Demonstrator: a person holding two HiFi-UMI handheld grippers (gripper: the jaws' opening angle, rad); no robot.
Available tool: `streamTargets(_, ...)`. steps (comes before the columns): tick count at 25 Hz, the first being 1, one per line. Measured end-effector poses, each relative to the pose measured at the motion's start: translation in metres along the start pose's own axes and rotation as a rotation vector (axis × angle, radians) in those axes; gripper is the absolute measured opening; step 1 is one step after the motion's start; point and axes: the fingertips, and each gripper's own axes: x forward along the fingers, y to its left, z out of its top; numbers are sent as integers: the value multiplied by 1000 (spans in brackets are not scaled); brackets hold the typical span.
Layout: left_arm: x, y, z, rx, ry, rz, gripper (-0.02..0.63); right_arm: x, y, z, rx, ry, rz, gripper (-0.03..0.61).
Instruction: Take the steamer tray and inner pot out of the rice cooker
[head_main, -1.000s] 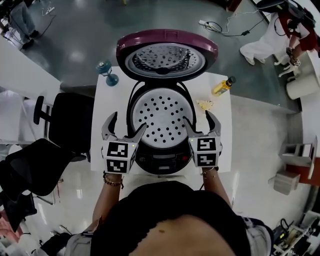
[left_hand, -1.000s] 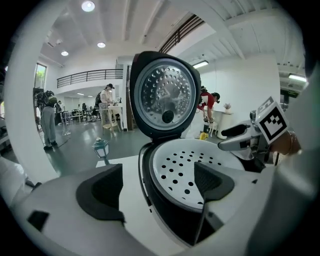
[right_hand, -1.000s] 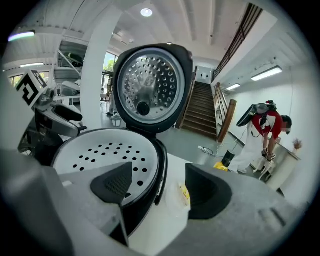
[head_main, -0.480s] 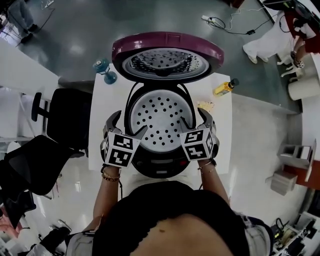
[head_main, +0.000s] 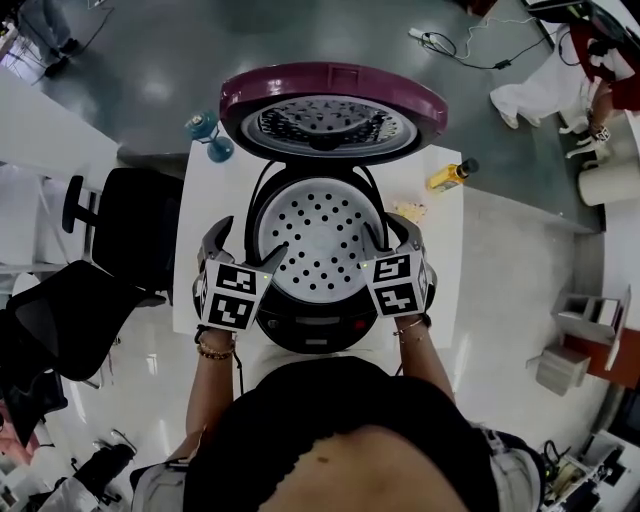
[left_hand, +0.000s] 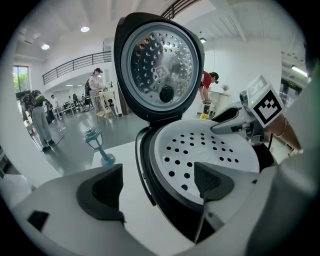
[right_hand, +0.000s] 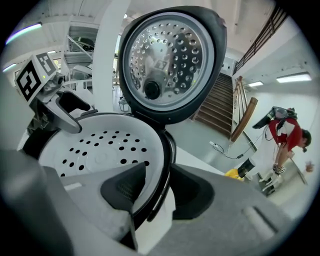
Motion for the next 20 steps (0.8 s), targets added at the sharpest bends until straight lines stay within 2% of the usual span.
streamTargets(4,0,-4,2,8,3,-5,425,-4,-1,8,40,-41,15,86)
streamTargets(10,-7,-8,11,22,-6,-12,425,-10,-9,18,125,-118,34,63)
streamTargets(15,-11,-20,13,69,16,-56,420,-16,-12,25,251,-245,64,37)
streamTargets(16,-11,-22,14,74,17,-59,404,-18,-13,26,260,-268,65,37)
streamTargets(17,-10,-24,14,77,16,-59,360,-21,-13,27,270,-291,66,36)
streamTargets(19,-9,-24,15,75,15,-50,209,-27,-17,29,319,-338,84,35)
streamTargets(20,-9,-24,16,74,14,-47,201,-30,-20,30,363,-360,101,34)
